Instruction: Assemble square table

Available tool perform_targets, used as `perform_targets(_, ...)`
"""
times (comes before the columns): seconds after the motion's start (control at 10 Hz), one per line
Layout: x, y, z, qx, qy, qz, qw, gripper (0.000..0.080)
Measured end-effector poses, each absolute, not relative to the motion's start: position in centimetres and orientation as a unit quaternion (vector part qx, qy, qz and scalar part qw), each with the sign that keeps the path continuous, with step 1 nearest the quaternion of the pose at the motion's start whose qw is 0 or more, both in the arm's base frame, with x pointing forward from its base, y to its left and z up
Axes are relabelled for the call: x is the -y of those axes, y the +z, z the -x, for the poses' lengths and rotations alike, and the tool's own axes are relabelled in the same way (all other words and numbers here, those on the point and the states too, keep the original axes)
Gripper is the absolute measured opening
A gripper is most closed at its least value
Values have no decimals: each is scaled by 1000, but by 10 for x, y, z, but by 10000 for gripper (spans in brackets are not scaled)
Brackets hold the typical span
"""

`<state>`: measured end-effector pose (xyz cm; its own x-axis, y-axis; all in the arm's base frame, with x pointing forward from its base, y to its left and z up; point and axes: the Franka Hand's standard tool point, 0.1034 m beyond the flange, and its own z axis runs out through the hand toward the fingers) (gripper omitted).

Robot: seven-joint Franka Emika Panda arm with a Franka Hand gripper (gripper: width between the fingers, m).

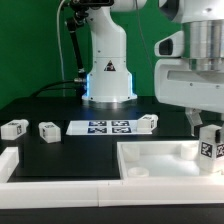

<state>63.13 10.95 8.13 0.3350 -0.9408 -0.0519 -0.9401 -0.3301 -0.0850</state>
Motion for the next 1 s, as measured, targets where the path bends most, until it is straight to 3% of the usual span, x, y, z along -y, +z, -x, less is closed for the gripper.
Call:
perform_targets(0.4,-106,81,-630,-634,1,771,64,291)
perform_targets(0.6,-110,82,-629,-549,-7,834,51,531)
perform_targets(0.7,-115,84,-631,-478,-8,877,45,613)
perform_targets(1.0,-114,83,-632,-322,-11,946,41,648)
